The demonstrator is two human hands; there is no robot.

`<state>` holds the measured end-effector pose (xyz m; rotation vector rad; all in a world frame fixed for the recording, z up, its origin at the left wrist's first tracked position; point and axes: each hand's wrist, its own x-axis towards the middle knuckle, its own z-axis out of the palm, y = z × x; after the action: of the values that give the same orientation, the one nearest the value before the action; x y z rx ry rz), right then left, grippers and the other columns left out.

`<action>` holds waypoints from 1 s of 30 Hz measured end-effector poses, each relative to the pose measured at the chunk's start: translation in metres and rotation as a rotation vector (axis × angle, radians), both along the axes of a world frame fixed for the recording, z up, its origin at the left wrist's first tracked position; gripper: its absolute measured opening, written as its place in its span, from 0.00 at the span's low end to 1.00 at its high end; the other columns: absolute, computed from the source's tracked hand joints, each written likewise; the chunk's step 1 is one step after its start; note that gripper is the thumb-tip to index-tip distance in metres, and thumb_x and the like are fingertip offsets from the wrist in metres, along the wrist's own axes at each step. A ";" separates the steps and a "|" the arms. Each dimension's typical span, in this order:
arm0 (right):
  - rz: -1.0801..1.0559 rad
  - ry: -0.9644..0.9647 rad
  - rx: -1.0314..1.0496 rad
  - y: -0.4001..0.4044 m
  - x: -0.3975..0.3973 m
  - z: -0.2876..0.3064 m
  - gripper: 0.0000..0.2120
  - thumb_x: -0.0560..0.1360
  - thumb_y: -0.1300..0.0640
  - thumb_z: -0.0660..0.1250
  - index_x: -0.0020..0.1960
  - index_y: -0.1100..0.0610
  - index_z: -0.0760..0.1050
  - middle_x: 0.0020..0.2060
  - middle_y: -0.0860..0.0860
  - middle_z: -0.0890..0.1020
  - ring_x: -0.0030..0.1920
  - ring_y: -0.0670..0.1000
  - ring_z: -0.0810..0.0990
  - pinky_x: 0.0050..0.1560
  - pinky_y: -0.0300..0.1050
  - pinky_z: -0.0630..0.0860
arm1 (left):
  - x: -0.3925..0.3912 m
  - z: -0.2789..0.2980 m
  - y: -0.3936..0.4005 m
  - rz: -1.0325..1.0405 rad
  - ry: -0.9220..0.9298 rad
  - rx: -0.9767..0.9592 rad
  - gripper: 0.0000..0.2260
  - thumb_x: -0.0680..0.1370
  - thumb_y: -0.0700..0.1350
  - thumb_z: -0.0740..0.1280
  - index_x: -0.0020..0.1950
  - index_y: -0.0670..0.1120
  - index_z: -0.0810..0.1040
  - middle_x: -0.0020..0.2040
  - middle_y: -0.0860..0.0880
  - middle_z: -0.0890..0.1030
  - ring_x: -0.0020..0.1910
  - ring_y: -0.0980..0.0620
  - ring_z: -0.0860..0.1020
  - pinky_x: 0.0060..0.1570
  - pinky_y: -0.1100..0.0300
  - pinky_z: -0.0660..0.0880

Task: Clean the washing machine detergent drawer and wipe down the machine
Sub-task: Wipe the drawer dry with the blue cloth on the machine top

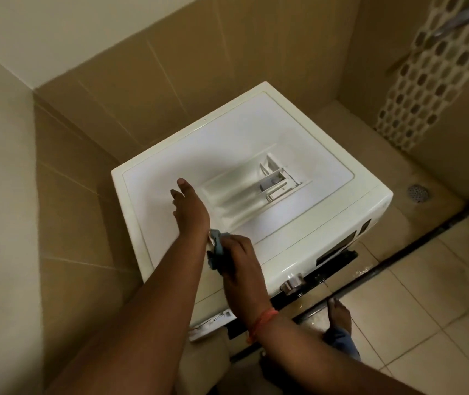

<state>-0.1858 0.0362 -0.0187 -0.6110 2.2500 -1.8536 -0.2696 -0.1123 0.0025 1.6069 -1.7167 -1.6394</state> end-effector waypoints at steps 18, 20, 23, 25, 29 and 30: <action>0.455 -0.095 0.087 -0.070 -0.167 0.059 0.14 0.80 0.64 0.61 0.63 0.59 0.76 0.55 0.57 0.81 0.54 0.53 0.79 0.52 0.25 0.67 | 0.008 -0.020 -0.013 0.059 0.039 0.160 0.60 0.51 0.87 0.50 0.79 0.58 0.54 0.80 0.53 0.52 0.79 0.52 0.51 0.77 0.46 0.47; 0.684 -0.011 0.208 -0.089 -0.169 0.054 0.16 0.80 0.64 0.62 0.67 0.60 0.73 0.55 0.57 0.82 0.55 0.55 0.80 0.56 0.34 0.71 | 0.015 -0.050 -0.033 0.093 0.058 0.179 0.63 0.48 0.87 0.53 0.79 0.59 0.54 0.81 0.53 0.50 0.79 0.54 0.49 0.78 0.48 0.46; 0.815 0.006 0.332 -0.094 -0.184 0.043 0.12 0.77 0.64 0.66 0.60 0.63 0.75 0.52 0.58 0.82 0.53 0.56 0.80 0.51 0.39 0.71 | 0.003 -0.002 -0.002 0.117 -0.073 0.102 0.53 0.61 0.84 0.47 0.80 0.57 0.52 0.81 0.52 0.49 0.79 0.52 0.49 0.77 0.49 0.46; 0.933 0.096 0.357 -0.096 -0.201 0.039 0.13 0.75 0.63 0.69 0.59 0.64 0.75 0.53 0.59 0.82 0.54 0.57 0.80 0.53 0.41 0.73 | -0.002 0.013 0.007 0.120 -0.154 -0.016 0.37 0.76 0.72 0.43 0.80 0.55 0.50 0.81 0.51 0.47 0.80 0.48 0.48 0.76 0.47 0.45; 1.148 0.419 0.571 -0.115 -0.220 0.043 0.18 0.80 0.57 0.62 0.66 0.66 0.71 0.59 0.61 0.79 0.59 0.58 0.78 0.55 0.41 0.67 | -0.005 0.009 0.003 0.098 -0.291 -0.115 0.30 0.81 0.65 0.41 0.80 0.53 0.46 0.81 0.49 0.48 0.79 0.45 0.50 0.77 0.45 0.47; 1.164 0.469 0.631 -0.120 -0.219 0.045 0.21 0.82 0.55 0.58 0.70 0.66 0.66 0.62 0.60 0.78 0.61 0.58 0.77 0.60 0.42 0.67 | -0.005 0.010 0.004 0.093 -0.314 -0.135 0.31 0.81 0.65 0.41 0.80 0.52 0.46 0.81 0.49 0.48 0.79 0.45 0.50 0.77 0.44 0.47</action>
<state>-0.4048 -0.0836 0.0265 -1.7842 1.7669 -0.4465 -0.2742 -0.1087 0.0122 1.9244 -1.8200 -1.2508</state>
